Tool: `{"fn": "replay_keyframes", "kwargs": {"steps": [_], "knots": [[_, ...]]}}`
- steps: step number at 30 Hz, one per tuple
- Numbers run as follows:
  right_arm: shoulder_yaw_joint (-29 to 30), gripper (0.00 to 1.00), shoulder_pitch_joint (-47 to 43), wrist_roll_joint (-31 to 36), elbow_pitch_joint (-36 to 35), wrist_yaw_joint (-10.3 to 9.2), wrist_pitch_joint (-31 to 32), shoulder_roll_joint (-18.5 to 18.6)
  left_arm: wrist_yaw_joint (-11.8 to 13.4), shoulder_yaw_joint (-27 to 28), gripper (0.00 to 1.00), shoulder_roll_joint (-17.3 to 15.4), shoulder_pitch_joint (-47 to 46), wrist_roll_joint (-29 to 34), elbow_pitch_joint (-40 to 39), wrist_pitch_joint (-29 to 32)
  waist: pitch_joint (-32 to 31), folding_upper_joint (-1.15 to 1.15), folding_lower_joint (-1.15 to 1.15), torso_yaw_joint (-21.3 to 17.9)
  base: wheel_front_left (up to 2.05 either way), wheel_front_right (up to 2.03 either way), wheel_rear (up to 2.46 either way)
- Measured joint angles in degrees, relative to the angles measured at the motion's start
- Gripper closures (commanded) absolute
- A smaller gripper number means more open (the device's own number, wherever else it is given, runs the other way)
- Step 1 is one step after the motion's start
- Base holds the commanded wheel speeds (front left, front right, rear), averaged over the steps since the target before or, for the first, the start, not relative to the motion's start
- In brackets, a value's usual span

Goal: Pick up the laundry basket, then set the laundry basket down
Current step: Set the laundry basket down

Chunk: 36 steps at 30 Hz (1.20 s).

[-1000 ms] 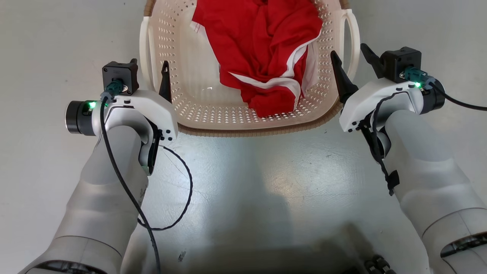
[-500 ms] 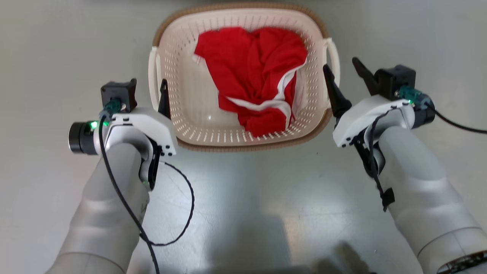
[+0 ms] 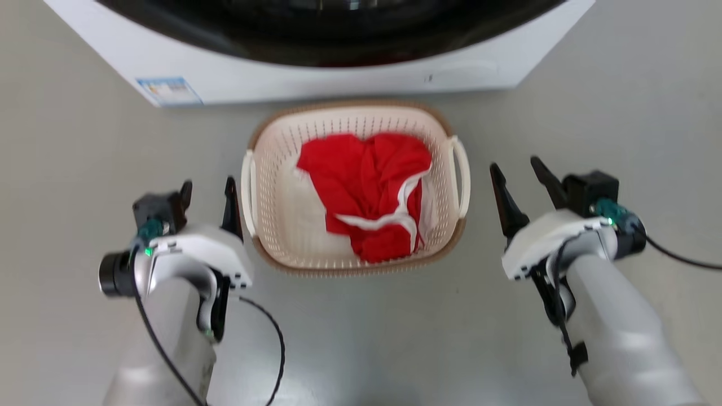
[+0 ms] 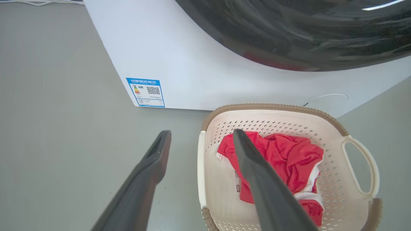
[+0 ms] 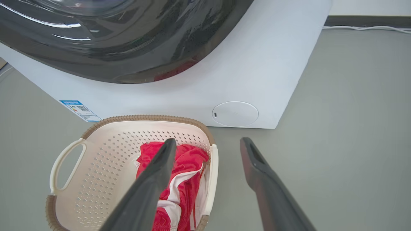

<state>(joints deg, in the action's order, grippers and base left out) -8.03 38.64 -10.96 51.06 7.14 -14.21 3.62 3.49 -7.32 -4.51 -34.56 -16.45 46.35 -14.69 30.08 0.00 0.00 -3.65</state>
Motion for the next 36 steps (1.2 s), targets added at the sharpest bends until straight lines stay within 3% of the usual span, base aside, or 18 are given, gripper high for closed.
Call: {"fn": "replay_keyframes", "kwargs": {"steps": [14, 19, 36], "knots": [[6.11, 0.0, -10.18, 4.57, -8.12, 0.0, 0.0, -0.27, -2.11, 4.65, 0.0, 1.14, 11.98, 1.42, -8.84, 0.01, -12.1, 0.0, 0.0, 0.02, 0.0, 0.0, 0.0], [6.69, 0.0, -14.15, 5.67, -9.65, 0.0, 0.0, -0.37, -4.05, 5.28, 0.0, 1.62, 16.85, 1.82, -10.66, 0.04, -16.38, 0.0, 0.0, -0.09, 0.0, 0.0, 0.0], [6.5, 0.0, -26.64, 6.78, -13.38, 0.0, 0.0, -0.57, -4.26, 9.1, 0.0, 2.09, 31.16, 1.99, -18.85, 0.04, -28.65, 0.0, 0.0, -1.41, 0.0, 0.0, 0.0]]}}
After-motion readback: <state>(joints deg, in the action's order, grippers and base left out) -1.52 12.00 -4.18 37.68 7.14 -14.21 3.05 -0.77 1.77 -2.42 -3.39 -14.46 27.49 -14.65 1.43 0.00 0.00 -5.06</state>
